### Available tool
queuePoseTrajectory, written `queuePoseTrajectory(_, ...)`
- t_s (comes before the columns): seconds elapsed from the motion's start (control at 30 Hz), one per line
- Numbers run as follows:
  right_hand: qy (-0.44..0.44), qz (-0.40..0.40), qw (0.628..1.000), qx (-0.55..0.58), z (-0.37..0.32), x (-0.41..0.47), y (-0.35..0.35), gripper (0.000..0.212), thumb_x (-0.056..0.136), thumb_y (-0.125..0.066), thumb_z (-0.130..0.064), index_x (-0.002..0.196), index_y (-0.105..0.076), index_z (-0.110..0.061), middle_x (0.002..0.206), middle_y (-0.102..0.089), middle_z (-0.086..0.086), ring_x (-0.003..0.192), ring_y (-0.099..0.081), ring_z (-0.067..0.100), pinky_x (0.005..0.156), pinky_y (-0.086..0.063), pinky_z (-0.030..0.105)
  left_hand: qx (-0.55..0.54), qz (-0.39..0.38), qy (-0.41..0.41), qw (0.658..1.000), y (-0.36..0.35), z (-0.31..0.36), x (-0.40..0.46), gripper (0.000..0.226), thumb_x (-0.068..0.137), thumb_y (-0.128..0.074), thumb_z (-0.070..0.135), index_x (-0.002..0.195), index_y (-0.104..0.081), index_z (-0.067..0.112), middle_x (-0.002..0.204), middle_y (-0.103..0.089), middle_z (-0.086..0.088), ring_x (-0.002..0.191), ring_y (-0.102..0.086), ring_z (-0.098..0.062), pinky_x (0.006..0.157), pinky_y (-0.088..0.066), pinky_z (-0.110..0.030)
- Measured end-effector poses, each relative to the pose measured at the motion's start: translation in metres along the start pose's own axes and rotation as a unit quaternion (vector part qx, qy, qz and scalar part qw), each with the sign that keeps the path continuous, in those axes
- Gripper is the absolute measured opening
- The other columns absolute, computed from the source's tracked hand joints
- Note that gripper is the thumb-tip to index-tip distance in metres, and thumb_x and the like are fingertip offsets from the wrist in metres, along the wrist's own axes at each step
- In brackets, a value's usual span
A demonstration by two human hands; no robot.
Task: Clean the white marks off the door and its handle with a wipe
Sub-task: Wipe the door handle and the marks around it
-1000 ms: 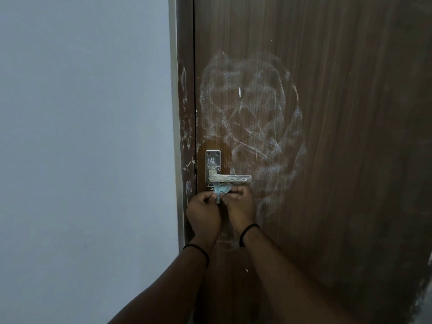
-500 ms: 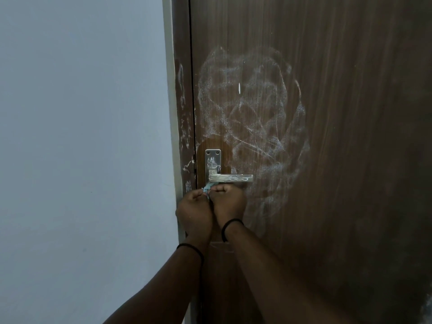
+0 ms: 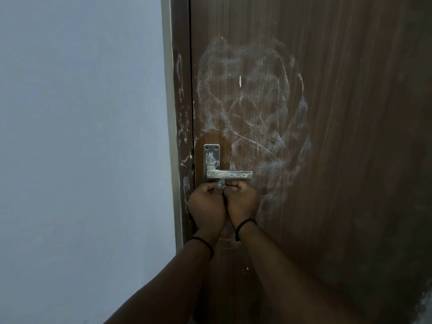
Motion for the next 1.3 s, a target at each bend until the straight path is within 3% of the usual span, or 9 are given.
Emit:
queuePoseTrajectory(0.17, 0.002, -0.01, 1.0, 0.028, -0.001, -0.007, -0.014, 0.007, 0.084, -0.075, -0.008, 0.091, -0.074, -0.012, 0.078, -0.074, 0.002, 0.073, -0.071, 0.017, 0.067, -0.059, 0.03, -0.023, -0.012, 0.0, 1.0, 0.027, 0.004, 0.004, 0.02, 0.093, -0.06, 0.01, 0.106, -0.074, 0.008, 0.096, -0.073, -0.005, 0.086, -0.066, -0.014, 0.073, -0.05, -0.02)
queuePoseTrajectory(0.4, -0.041, -0.037, 0.998, 0.044, -0.004, -0.009, -0.022, 0.014, 0.082, -0.077, -0.006, 0.074, -0.07, -0.016, 0.068, -0.072, 0.004, 0.055, -0.066, 0.008, 0.049, -0.049, 0.017, -0.031, -0.021, 0.005, 0.999, 0.022, -0.006, 0.009, 0.018, 0.093, -0.061, 0.012, 0.104, -0.075, 0.008, 0.091, -0.074, -0.007, 0.084, -0.068, -0.018, 0.074, -0.056, -0.028)
queuePoseTrajectory(0.5, -0.079, -0.07, 0.99, 0.088, -0.002, -0.011, -0.03, 0.005, 0.088, -0.069, -0.003, 0.088, -0.073, -0.006, 0.078, -0.074, 0.009, 0.063, -0.069, 0.01, 0.054, -0.052, 0.017, -0.012, -0.035, -0.003, 0.999, 0.02, -0.017, 0.011, 0.024, 0.093, -0.057, 0.01, 0.11, -0.073, 0.013, 0.102, -0.073, -0.001, 0.09, -0.065, -0.011, 0.073, -0.048, -0.014)
queuePoseTrajectory(0.63, -0.107, -0.144, 0.971, 0.156, 0.0, -0.017, -0.037, 0.018, 0.095, -0.056, 0.003, 0.106, -0.069, -0.001, 0.089, -0.073, 0.009, 0.072, -0.069, 0.008, 0.06, -0.052, 0.014, 0.062, -0.027, -0.09, 0.994, 0.024, -0.013, 0.013, 0.031, 0.089, -0.055, 0.005, 0.115, -0.07, 0.012, 0.109, -0.068, -0.002, 0.092, -0.055, -0.003, 0.07, -0.034, 0.003)
queuePoseTrajectory(0.8, -0.123, -0.132, 0.968, 0.172, 0.006, -0.018, -0.013, 0.029, 0.097, -0.044, 0.006, 0.099, -0.072, -0.003, 0.092, -0.073, 0.01, 0.077, -0.069, 0.013, 0.064, -0.057, 0.018, 0.106, -0.005, -0.144, 0.984, 0.016, 0.004, 0.016, 0.012, 0.088, -0.061, 0.009, 0.093, -0.072, 0.01, 0.094, -0.066, -0.006, 0.08, -0.058, -0.013, 0.065, -0.032, -0.013)
queuePoseTrajectory(0.87, -0.123, -0.113, 0.974, 0.152, 0.012, -0.017, 0.003, 0.031, 0.098, -0.042, 0.004, 0.092, -0.072, -0.004, 0.088, -0.072, 0.01, 0.074, -0.067, 0.013, 0.064, -0.057, 0.019, 0.106, 0.022, -0.138, 0.985, 0.012, 0.013, 0.02, 0.009, 0.082, -0.062, 0.002, 0.08, -0.07, 0.005, 0.086, -0.065, -0.012, 0.075, -0.058, -0.023, 0.063, -0.031, -0.019)
queuePoseTrajectory(0.97, -0.112, -0.102, 0.983, 0.105, 0.02, -0.013, 0.025, 0.032, 0.099, -0.042, 0.001, 0.086, -0.07, -0.005, 0.084, -0.07, 0.009, 0.071, -0.065, 0.013, 0.061, -0.056, 0.019, 0.066, 0.077, -0.102, 0.99, 0.013, 0.01, 0.022, 0.013, 0.08, -0.062, -0.002, 0.082, -0.074, 0.003, 0.087, -0.07, -0.014, 0.08, -0.063, -0.027, 0.068, -0.038, -0.022)
queuePoseTrajectory(1.1, -0.107, -0.096, 0.987, 0.075, 0.025, -0.01, 0.04, 0.031, 0.098, -0.043, 0.002, 0.088, -0.071, -0.005, 0.083, -0.07, 0.007, 0.071, -0.064, 0.013, 0.063, -0.056, 0.02, -0.045, 0.16, 0.044, 0.985, 0.016, -0.009, 0.019, 0.015, 0.086, -0.062, 0.004, 0.092, -0.075, 0.006, 0.09, -0.074, -0.011, 0.084, -0.068, -0.025, 0.069, -0.041, -0.021)
queuePoseTrajectory(1.3, -0.084, -0.123, 0.982, 0.116, 0.014, -0.011, 0.01, 0.02, 0.096, -0.052, 0.006, 0.101, -0.068, -0.004, 0.087, -0.07, 0.011, 0.072, -0.066, 0.016, 0.065, -0.058, 0.023, -0.068, 0.135, 0.07, 0.986, 0.011, -0.007, 0.019, 0.015, 0.086, -0.063, 0.006, 0.096, -0.075, 0.006, 0.092, -0.074, -0.01, 0.083, -0.065, -0.021, 0.071, -0.044, -0.022)
Point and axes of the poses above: each hand's wrist, its own x-axis towards the middle knuckle, its own y-axis out of the back of the hand, z = x × y, the point moved 7 cm from there along x, towards the middle knuckle
